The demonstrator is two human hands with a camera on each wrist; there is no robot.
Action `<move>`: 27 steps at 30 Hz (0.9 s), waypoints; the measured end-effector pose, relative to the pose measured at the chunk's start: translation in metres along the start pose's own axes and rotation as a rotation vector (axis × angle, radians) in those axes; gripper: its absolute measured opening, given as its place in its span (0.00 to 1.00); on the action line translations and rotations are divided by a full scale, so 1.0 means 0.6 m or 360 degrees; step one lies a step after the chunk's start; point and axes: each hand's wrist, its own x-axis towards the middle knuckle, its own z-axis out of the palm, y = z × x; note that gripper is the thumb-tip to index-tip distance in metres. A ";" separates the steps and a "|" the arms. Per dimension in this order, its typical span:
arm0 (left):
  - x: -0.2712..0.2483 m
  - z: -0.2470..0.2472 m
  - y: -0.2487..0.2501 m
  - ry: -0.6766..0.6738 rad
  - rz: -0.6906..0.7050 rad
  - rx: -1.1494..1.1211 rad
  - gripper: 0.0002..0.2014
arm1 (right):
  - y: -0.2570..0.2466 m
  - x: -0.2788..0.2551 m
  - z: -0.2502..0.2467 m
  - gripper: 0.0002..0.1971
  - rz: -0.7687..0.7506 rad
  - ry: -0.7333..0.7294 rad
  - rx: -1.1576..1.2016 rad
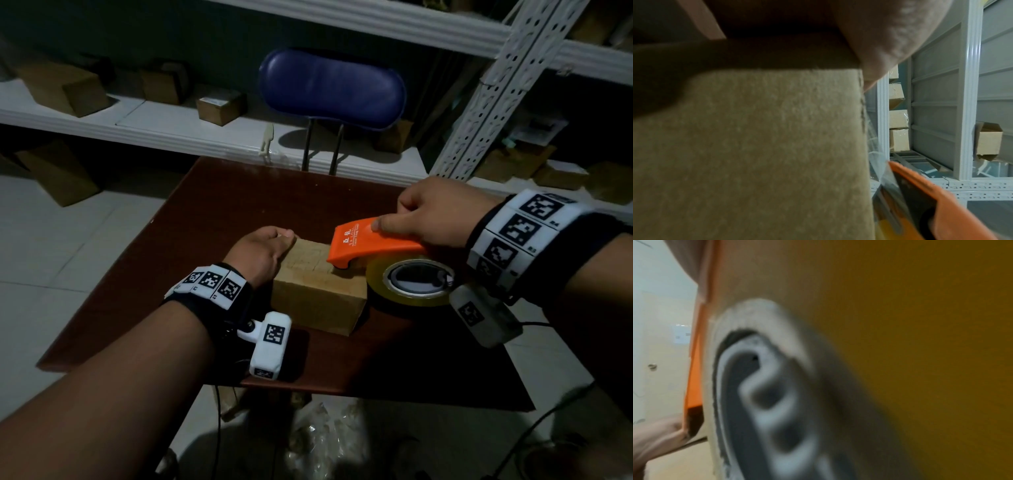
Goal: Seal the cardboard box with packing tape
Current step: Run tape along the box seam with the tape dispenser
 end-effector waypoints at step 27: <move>-0.007 -0.001 0.009 0.0042 0.0042 0.0259 0.14 | 0.037 -0.005 0.045 0.23 0.0043 -0.0043 0.0235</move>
